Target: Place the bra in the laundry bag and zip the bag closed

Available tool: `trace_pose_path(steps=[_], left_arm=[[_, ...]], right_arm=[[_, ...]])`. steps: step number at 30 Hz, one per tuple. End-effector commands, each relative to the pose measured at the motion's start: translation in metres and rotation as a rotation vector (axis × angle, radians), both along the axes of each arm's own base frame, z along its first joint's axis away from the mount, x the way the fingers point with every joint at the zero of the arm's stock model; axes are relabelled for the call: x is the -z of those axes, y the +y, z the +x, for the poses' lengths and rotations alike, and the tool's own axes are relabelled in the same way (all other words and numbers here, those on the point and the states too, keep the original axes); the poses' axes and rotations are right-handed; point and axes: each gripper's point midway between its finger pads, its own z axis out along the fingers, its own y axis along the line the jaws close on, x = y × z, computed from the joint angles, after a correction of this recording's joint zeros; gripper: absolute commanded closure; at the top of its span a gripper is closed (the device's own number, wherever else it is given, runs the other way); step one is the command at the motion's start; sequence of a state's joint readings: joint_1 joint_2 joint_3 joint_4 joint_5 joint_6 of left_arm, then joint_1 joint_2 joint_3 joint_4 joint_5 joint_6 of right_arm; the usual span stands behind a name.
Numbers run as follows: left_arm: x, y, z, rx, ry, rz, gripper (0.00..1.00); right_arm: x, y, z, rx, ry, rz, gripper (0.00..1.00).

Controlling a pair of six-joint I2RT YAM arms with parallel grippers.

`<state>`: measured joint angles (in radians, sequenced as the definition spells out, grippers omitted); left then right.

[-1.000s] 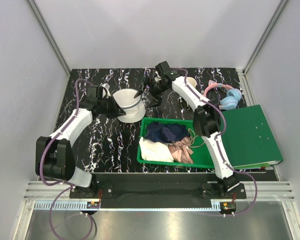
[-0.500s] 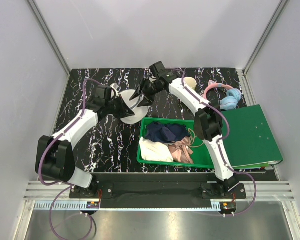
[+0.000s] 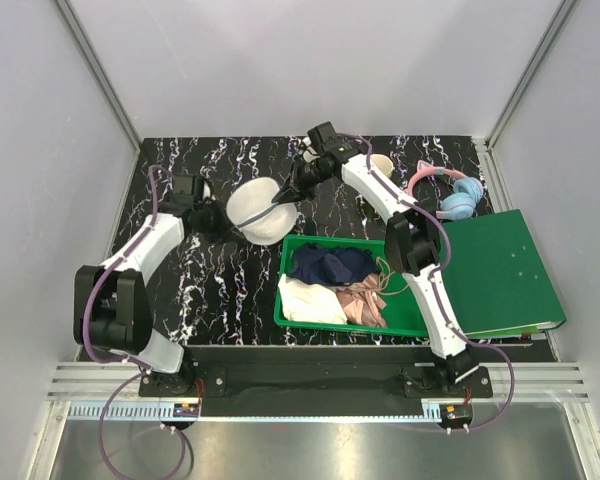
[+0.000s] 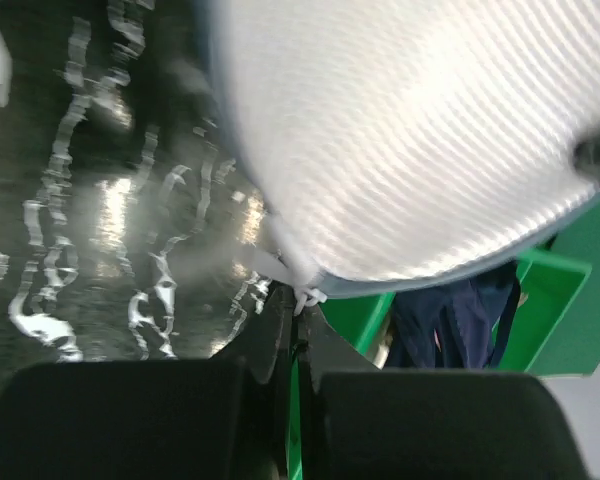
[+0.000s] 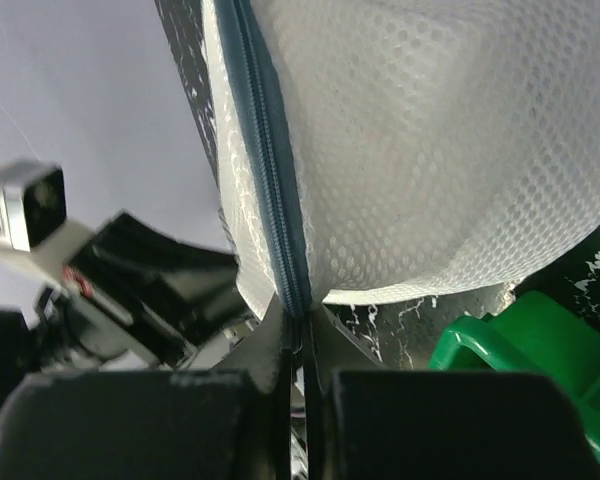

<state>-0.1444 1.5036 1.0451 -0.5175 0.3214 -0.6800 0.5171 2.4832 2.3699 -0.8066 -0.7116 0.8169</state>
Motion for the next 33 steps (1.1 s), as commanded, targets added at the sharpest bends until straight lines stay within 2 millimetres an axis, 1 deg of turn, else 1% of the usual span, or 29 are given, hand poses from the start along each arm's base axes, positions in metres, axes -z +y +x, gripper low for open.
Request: trace_pose_path(steps=[1,3,4,5,8,9,10,11,13,14,15,16,17,18,19,20,21,22,23,24,25,26,27,28,29,30,31,32,33], left_arm=[[0.005,0.05,-0.002,-0.101,0.077,0.152,1.0],[-0.003,0.055,0.003,-0.083,0.071,0.213,0.98],[-0.007,0.055,0.004,-0.072,0.063,0.247,0.91],[-0.021,0.053,0.006,-0.041,0.025,0.33,0.76],[-0.046,0.029,0.005,0.028,-0.053,0.429,0.55],[-0.053,0.022,0.002,0.039,-0.072,0.437,0.47],[-0.059,0.016,-0.001,0.045,-0.089,0.445,0.44],[-0.063,0.005,-0.008,0.057,-0.107,0.462,0.42],[-0.078,-0.005,-0.019,0.063,-0.161,0.463,0.37],[-0.083,-0.016,-0.028,0.089,-0.196,0.475,0.26],[-0.087,-0.022,-0.034,0.105,-0.218,0.48,0.22],[-0.097,-0.025,-0.043,0.114,-0.262,0.478,0.15],[-0.101,-0.038,-0.054,0.154,-0.299,0.48,0.13],[-0.105,-0.045,-0.062,0.177,-0.327,0.468,0.1],[-0.106,-0.046,-0.074,0.195,-0.35,0.45,0.08],[-0.111,-0.062,-0.085,0.236,-0.39,0.388,0.07],[-0.112,-0.069,-0.094,0.258,-0.411,0.348,0.02],[-0.096,-0.07,-0.105,0.28,-0.401,0.332,0.01],[-0.116,-0.083,-0.118,0.288,-0.485,0.212,0.01],[-0.116,-0.086,-0.126,0.294,-0.505,0.166,0.01],[-0.096,-0.084,-0.137,0.306,-0.493,0.144,0.01],[-0.117,-0.092,-0.147,0.295,-0.573,0.017,0.01],[-0.118,-0.092,-0.153,0.29,-0.6,-0.037,0.01],[-0.106,-0.094,-0.156,0.288,-0.621,-0.084,0.01],[-0.121,-0.091,-0.169,0.289,-0.68,-0.185,0.01],[-0.121,-0.09,-0.173,0.28,-0.704,-0.231,0.01],[-0.107,-0.089,-0.174,0.267,-0.719,-0.263,0.01],[-0.11,-0.086,-0.178,0.245,-0.741,-0.318,0.01],[-0.126,-0.077,-0.185,0.216,-0.809,-0.399,0.01]], right_arm=[[-0.017,-0.018,0.019,-0.05,-0.14,0.036,1.0],[-0.021,-0.023,0.018,-0.048,-0.163,0.002,0.79],[-0.025,-0.026,0.019,-0.041,-0.178,-0.016,0.64],[-0.029,-0.031,0.018,-0.044,-0.204,-0.047,0.44],[-0.029,-0.058,0.013,-0.03,-0.264,-0.243,0.19],[-0.028,-0.078,0.01,-0.009,-0.275,-0.368,0.06],[-0.027,-0.09,0.007,-0.029,-0.297,-0.434,0.01],[-0.035,-0.1,0.003,-0.025,-0.317,-0.481,0.0],[-0.028,-0.128,-0.011,-0.044,-0.312,-0.627,0.0],[-0.052,-0.144,-0.015,-0.012,-0.375,-0.677,0.0],[-0.038,-0.149,-0.027,-0.033,-0.356,-0.72,0.0],[-0.042,-0.154,-0.033,-0.029,-0.372,-0.729,0.0],[-0.076,-0.154,-0.038,0.012,-0.464,-0.672,0.0],[-0.057,-0.163,-0.055,-0.003,-0.418,-0.69,0.0],[-0.061,-0.165,-0.063,0.024,-0.424,-0.667,0.0],[-0.1,-0.161,-0.07,0.074,-0.525,-0.556,0.01],[-0.075,-0.166,-0.091,0.053,-0.476,-0.55,0.0],[-0.078,-0.164,-0.103,0.069,-0.48,-0.497,0.0],[-0.114,-0.157,-0.113,0.098,-0.596,-0.361,0.0],[-0.082,-0.163,-0.134,0.081,-0.544,-0.369,0.0],[-0.082,-0.162,-0.145,0.111,-0.536,-0.333,0.0],[-0.104,-0.161,-0.156,0.137,-0.605,-0.245,0.0],[-0.078,-0.167,-0.171,0.134,-0.562,-0.254,0.0],[-0.092,-0.17,-0.185,0.171,-0.589,-0.197,0.0],[-0.095,-0.167,-0.191,0.179,-0.612,-0.152,0.0],[-0.076,-0.171,-0.202,0.185,-0.581,-0.155,0.0],[-0.076,-0.173,-0.208,0.214,-0.567,-0.125,0.0],[-0.091,-0.177,-0.214,0.254,-0.616,-0.065,0.0],[-0.072,-0.183,-0.221,0.271,-0.585,-0.069,0.0]])
